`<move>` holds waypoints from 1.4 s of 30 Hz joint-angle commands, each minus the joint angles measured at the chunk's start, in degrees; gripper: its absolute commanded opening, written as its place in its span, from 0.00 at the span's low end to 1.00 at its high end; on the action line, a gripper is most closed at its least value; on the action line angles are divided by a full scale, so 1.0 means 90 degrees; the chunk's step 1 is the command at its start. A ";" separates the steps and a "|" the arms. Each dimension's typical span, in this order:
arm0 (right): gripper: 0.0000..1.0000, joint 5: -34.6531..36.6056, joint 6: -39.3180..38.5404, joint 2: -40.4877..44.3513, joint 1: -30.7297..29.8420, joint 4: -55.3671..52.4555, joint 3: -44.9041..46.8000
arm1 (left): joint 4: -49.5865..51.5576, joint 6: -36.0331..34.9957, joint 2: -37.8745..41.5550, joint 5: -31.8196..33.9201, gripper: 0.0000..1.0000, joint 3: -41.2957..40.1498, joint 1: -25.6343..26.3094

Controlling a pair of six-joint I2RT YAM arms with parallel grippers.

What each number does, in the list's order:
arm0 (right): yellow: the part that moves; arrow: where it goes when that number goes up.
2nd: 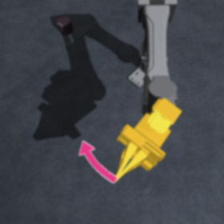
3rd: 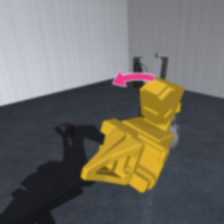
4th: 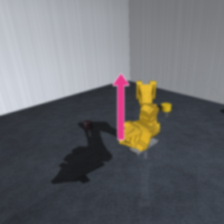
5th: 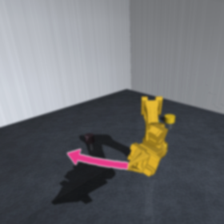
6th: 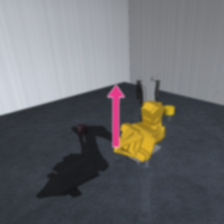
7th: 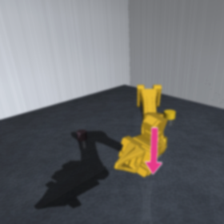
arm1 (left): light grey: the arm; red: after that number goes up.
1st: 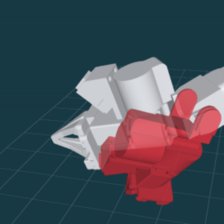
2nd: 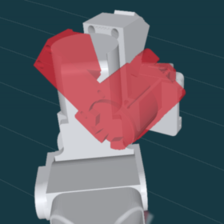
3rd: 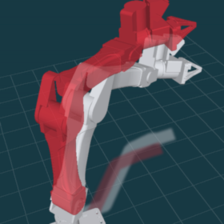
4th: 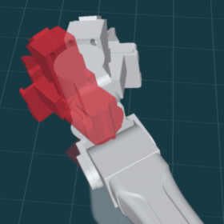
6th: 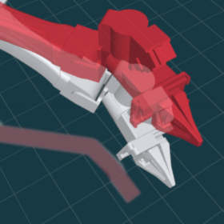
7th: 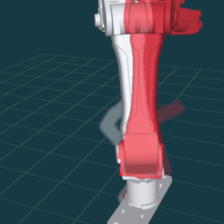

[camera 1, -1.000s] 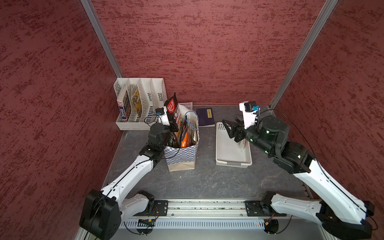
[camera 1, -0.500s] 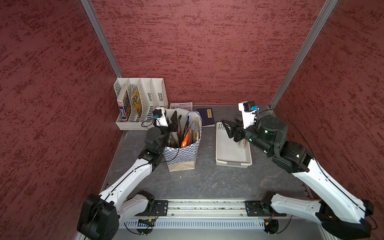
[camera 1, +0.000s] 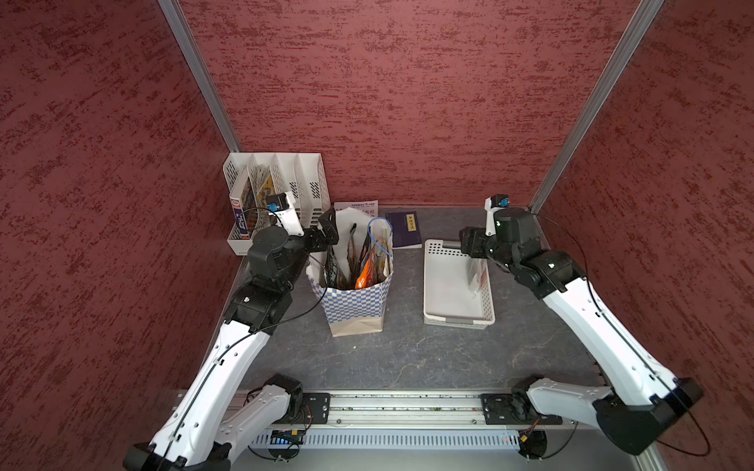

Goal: Place the condiment packets inside the bag
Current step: Pick up the condiment packet from the storage box.

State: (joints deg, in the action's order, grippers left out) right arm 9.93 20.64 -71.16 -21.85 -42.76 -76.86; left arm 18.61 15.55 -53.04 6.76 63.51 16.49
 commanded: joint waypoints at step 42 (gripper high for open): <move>0.00 -0.0102 0.0029 0.0279 -0.0384 -0.0049 0.0224 | 0.2649 -0.0247 0.0606 -0.1230 1.00 -0.0069 -0.1422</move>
State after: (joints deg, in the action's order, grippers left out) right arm 6.26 21.56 -71.96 -22.57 -43.20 -70.32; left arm 40.38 15.86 -46.76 -1.69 59.96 4.12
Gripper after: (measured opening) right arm 0.054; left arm 0.997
